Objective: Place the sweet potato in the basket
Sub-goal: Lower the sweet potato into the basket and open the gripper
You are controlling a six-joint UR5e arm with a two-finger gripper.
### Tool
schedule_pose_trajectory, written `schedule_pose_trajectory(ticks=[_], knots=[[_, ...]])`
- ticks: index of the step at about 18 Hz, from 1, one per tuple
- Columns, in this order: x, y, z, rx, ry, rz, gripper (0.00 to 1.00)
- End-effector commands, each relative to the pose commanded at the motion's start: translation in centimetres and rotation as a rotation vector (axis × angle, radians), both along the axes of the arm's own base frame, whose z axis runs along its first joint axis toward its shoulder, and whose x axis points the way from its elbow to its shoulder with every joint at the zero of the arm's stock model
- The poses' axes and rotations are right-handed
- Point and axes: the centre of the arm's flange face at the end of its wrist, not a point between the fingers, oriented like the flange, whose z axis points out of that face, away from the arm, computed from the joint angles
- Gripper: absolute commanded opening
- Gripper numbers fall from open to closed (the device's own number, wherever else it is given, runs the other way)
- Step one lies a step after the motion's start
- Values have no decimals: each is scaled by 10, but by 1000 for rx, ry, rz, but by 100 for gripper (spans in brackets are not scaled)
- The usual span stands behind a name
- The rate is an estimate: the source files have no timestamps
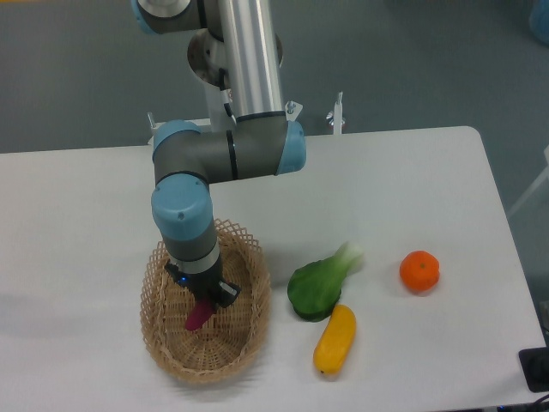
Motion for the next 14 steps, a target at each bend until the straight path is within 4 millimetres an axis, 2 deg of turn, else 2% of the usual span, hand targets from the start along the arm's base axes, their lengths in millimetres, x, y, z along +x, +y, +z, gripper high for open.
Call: schedule_pose_trajectory(ticks=[2, 4, 5, 6, 8, 10, 12, 14], knots=[[0, 1, 2, 4, 2, 0, 49], [-3, 2, 7, 11, 8, -3, 62], [-3, 3, 7, 13, 9, -3, 77], [-4, 4, 7, 12, 12, -4, 98], [-7, 6, 17, 21, 32, -3, 100], [-12, 8, 38, 50, 56, 1, 100], [-34, 10, 65, 79, 94, 30, 100], [-65, -3, 93, 108, 121, 77, 100]])
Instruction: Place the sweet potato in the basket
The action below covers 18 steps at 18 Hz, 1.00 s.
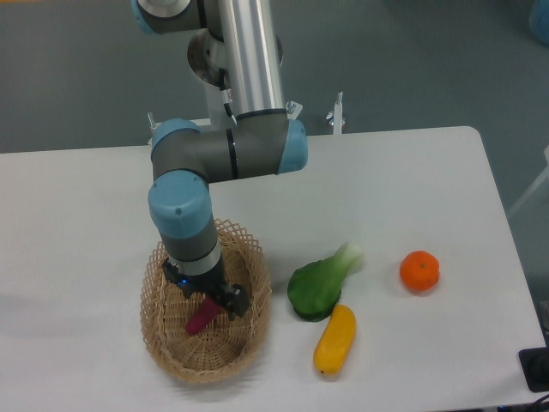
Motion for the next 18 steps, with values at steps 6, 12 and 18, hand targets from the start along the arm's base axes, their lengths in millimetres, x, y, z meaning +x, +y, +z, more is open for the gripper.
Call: schedule_pose_trajectory(ticks=[6, 12, 18], knots=[[-72, -60, 60, 17, 78, -25, 100], [-117, -117, 95, -82, 2, -110, 100], [-133, -153, 120, -122, -44, -218, 100]])
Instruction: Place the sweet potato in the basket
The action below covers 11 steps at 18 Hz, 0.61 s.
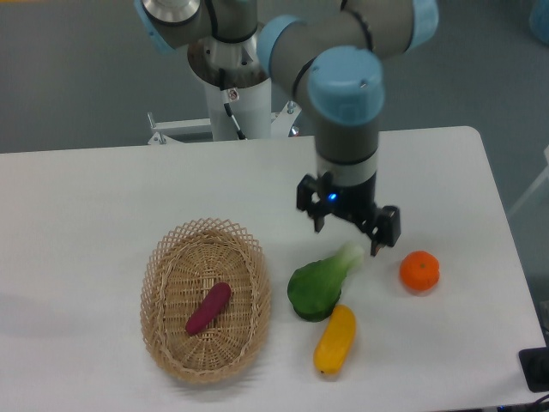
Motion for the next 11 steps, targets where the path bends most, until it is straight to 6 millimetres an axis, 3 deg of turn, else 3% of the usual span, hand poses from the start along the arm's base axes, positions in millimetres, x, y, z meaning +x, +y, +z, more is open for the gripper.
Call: schedule_pose_trajectory(ticks=[11], knots=[[-3, -2, 6, 12, 3, -3, 100]])
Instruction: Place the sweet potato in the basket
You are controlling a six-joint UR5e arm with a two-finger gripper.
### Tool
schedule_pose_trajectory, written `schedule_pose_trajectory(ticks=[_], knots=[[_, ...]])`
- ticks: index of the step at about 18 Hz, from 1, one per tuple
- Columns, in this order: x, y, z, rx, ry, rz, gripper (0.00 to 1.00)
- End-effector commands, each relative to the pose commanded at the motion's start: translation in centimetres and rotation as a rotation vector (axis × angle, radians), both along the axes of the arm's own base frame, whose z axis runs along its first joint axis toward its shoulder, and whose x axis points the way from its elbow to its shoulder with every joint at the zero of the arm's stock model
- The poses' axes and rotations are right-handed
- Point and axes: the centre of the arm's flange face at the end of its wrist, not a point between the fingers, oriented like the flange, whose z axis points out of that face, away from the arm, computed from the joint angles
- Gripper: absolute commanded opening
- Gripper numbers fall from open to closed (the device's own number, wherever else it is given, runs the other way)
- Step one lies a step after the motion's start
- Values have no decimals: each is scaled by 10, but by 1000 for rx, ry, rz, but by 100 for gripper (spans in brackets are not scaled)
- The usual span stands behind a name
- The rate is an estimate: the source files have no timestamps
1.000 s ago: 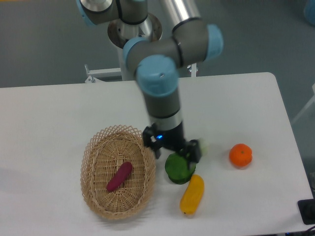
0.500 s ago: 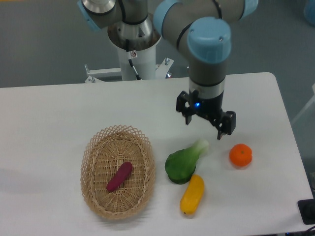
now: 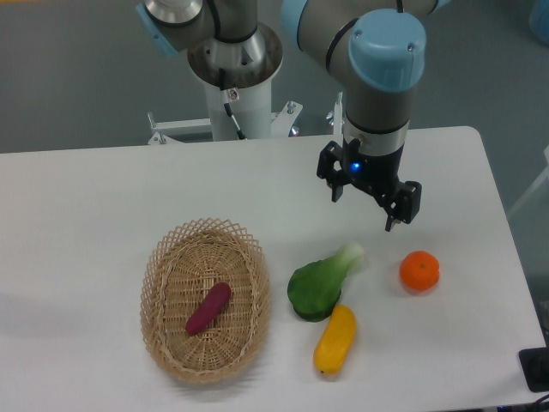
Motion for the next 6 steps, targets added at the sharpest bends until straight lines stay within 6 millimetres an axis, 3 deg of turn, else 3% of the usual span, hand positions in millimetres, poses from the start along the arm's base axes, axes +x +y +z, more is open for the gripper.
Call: schedule_pose_trajectory(ticks=[6], knots=[[-1, 1, 5, 7, 8, 1, 100]])
